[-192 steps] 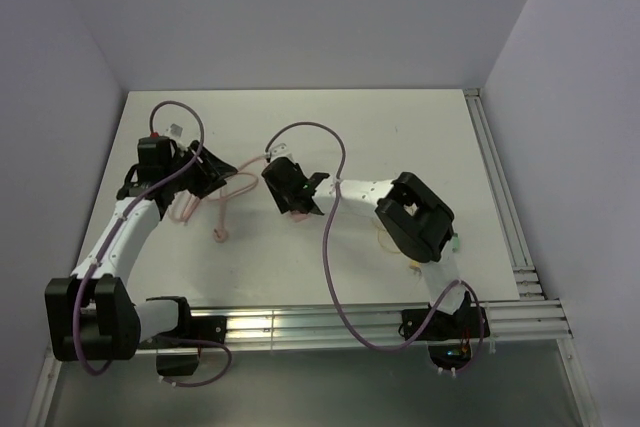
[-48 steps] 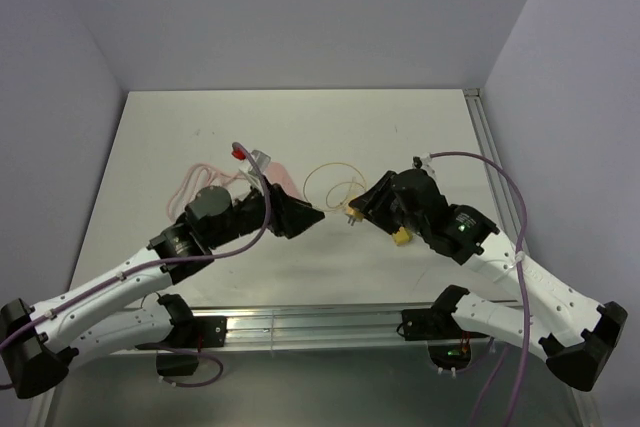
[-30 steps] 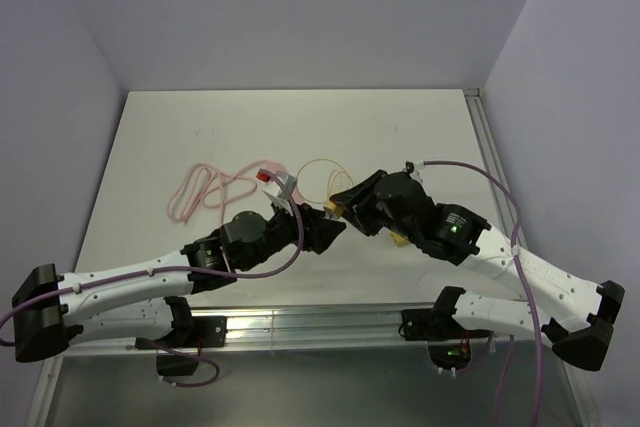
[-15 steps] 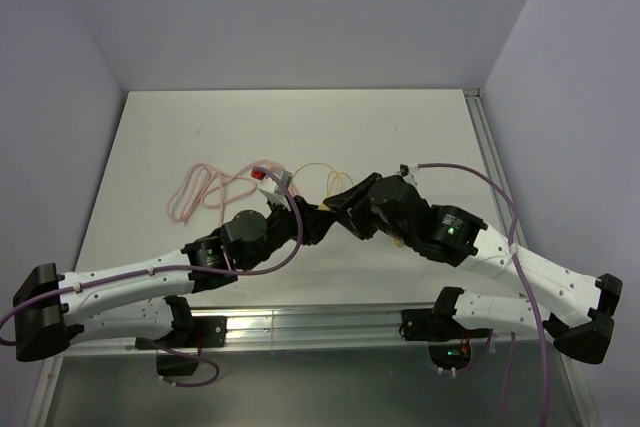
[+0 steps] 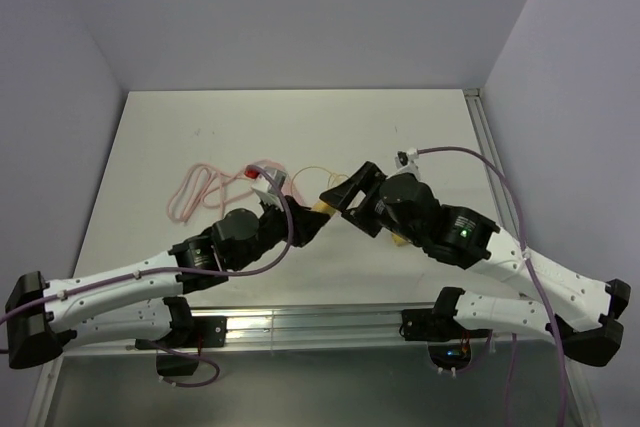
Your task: Insert the plug
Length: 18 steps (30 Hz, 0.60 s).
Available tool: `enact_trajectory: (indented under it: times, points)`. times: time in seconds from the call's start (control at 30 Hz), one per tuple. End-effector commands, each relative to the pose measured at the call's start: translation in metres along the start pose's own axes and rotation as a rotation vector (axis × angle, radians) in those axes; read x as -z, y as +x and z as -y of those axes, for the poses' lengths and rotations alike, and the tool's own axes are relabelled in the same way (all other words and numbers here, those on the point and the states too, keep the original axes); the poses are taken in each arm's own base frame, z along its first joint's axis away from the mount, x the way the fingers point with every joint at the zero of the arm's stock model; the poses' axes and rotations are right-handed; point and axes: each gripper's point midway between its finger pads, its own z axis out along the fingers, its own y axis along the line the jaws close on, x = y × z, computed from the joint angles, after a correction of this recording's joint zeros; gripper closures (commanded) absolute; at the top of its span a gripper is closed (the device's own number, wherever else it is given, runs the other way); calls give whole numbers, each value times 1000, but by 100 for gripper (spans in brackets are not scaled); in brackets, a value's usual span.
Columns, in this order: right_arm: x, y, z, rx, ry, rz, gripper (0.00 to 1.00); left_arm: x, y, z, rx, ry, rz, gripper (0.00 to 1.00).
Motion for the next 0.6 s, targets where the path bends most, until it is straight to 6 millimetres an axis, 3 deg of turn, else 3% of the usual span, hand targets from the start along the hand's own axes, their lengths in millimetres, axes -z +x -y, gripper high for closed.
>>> enact_trajectory:
  times: [0.0,0.07,0.1,0.17,0.2,0.3,0.43,0.5,0.57]
  points:
    - [36,-25,-39,186,-169,62,17,19,-23,18,43,95,1,100]
    - [48,-32,-34,285,-172,75,13,27,-22,14,46,133,-36,100]
    - [52,-27,-35,329,-199,46,14,33,-32,13,46,160,-21,100]
    - [58,-18,-39,464,-283,9,16,44,-29,22,31,256,-70,100]
    - [62,-1,-39,519,-340,-76,17,49,-35,22,25,274,-66,100]
    - [75,27,-40,656,-504,-188,26,64,-29,39,-13,409,-141,100]
    - [101,44,-60,724,-746,-225,30,79,-23,61,-22,554,-212,100]
    - [101,47,-64,739,-756,-248,32,83,-21,68,-11,598,-225,100]
    - [93,49,-60,753,-715,-269,40,88,-23,75,-10,645,-212,100]
